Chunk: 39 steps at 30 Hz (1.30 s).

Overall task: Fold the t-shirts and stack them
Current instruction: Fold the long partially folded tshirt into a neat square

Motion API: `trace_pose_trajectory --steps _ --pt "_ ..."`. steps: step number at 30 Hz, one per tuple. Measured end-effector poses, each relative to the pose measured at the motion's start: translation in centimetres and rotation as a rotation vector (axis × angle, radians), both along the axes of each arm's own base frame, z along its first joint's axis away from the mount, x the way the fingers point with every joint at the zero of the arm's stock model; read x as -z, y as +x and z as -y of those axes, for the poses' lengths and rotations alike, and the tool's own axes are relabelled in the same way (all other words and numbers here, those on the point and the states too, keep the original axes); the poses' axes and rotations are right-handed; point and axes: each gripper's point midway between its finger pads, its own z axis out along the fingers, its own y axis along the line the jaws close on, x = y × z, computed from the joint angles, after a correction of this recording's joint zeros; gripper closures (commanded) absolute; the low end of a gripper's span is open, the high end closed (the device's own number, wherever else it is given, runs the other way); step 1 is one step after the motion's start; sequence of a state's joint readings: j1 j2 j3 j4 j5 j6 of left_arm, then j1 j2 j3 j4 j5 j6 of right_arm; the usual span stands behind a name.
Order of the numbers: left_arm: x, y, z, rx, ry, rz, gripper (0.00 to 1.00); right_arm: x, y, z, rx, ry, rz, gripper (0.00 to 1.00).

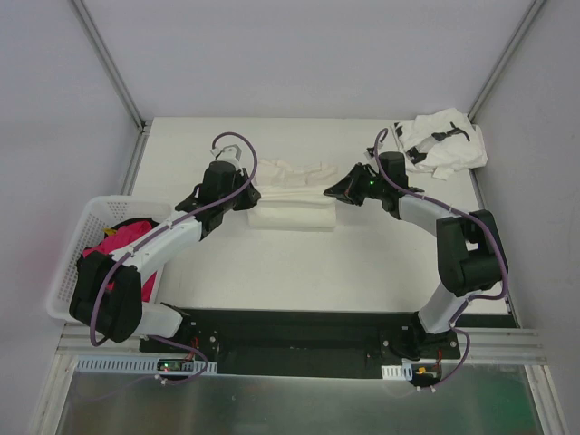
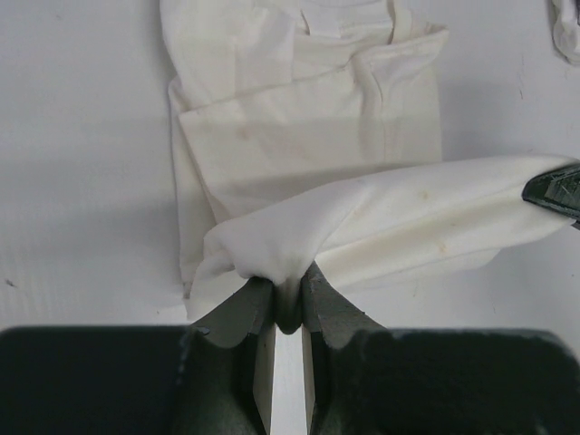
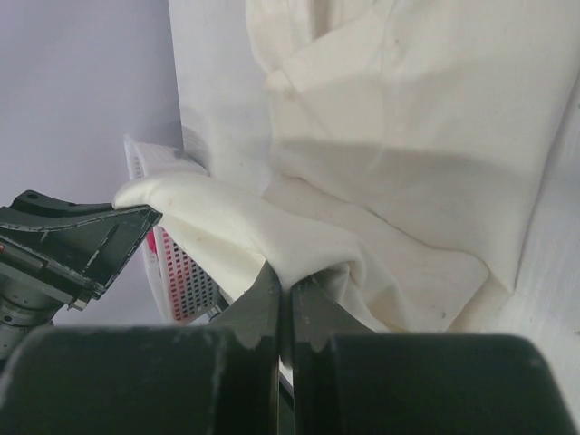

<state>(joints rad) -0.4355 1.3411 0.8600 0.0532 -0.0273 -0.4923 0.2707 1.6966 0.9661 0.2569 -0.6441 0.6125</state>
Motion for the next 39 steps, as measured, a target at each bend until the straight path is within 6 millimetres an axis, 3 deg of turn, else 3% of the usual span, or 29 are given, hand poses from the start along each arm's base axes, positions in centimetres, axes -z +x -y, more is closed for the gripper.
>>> trace_pose_trajectory --steps 14,26,39 --pt "1.3 3.4 0.2 -0.007 0.0 -0.006 1.0 0.0 3.6 -0.1 0.021 0.004 0.008 0.99" --pt "0.4 8.0 1.2 0.0 -0.01 0.018 1.0 0.4 7.4 0.4 0.058 0.012 0.009 0.99" --pt "4.1 11.6 2.4 0.043 -0.049 -0.066 1.0 3.2 11.2 1.0 0.093 0.035 -0.06 0.99"
